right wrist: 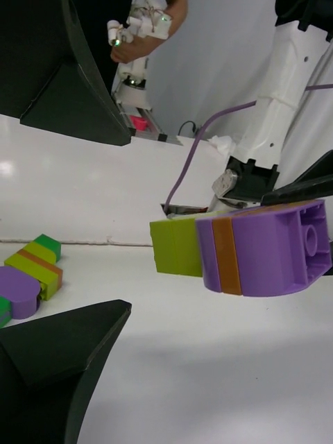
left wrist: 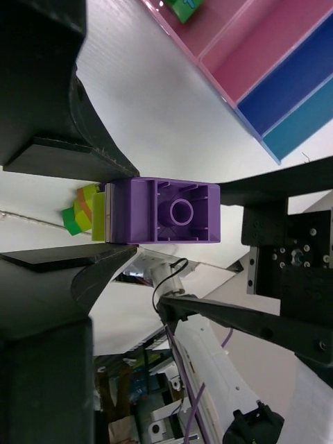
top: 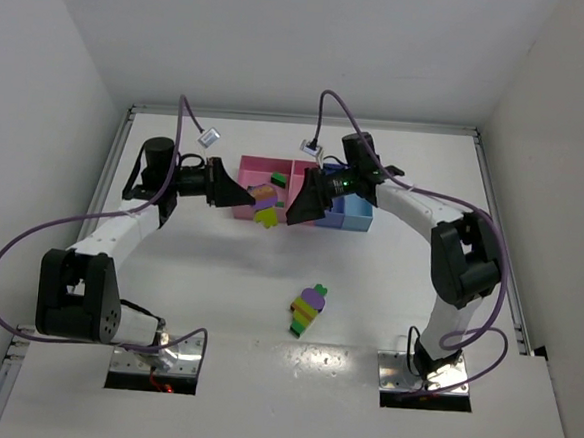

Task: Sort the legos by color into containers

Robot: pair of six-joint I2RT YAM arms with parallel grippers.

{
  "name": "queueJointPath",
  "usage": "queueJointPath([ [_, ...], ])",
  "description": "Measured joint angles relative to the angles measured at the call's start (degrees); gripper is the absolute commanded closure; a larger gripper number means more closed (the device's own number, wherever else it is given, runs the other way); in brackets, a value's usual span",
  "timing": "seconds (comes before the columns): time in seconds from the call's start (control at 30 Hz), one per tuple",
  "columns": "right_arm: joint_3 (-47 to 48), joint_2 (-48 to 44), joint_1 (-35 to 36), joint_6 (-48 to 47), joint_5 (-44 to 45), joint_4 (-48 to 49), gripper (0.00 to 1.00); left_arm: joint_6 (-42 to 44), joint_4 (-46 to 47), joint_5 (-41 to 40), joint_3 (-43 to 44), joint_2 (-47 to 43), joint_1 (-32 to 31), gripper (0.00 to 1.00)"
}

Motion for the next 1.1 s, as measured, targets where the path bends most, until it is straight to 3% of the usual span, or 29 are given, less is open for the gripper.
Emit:
queueJointPath([
  [0.2,0.04,0.55,1.25,-0.55,0.92,0.5,0.07,0.07,-1.22,1.07,0.74,0.02,-0.76,0.93],
  [0.57,-0.24,0.85,3.89,8.15,2.99,12.83,0.07,-2.01,0.5,0.92,0.74,0.0,-1.86,0.93],
  [0.67,-0.28,0.87,4.46,9.57,3.26,14.95,0.25,-3.08,1.7,0.66,0.74,0.0,-1.86,0.93],
  [0.7,-0.31,0.96,4.61,9.81,3.37,15.54,0.42,-3.45,2.16,0.46,0.74,0.02,-1.86,0.93],
  [0.8,-0.33,1.42,5.18,10.49,3.98,16.5,0.66,-4.85,3.54,0.24,0.72,0.0,-1.86,0.93],
  [0.83,-0.35,1.64,5.2,10.8,4.22,16.52,0.83,-5.51,4.31,0.57,0.72,0.0,-1.86,0.93],
  [0.87,-0.48,1.81,5.18,11.15,3.89,16.74,0.89,-5.77,5.05,0.57,0.68,0.0,-1.86,0.93],
  [0.93,-0.9,1.84,5.14,11.65,3.85,17.18,1.0,-6.64,6.01,0.26,0.24,0.0,-1.86,0.93],
  [1.1,-5.07,0.5,5.4,10.29,3.39,16.37,1.0,-7.43,6.86,-1.84,-0.48,-0.02,-2.1,0.93],
])
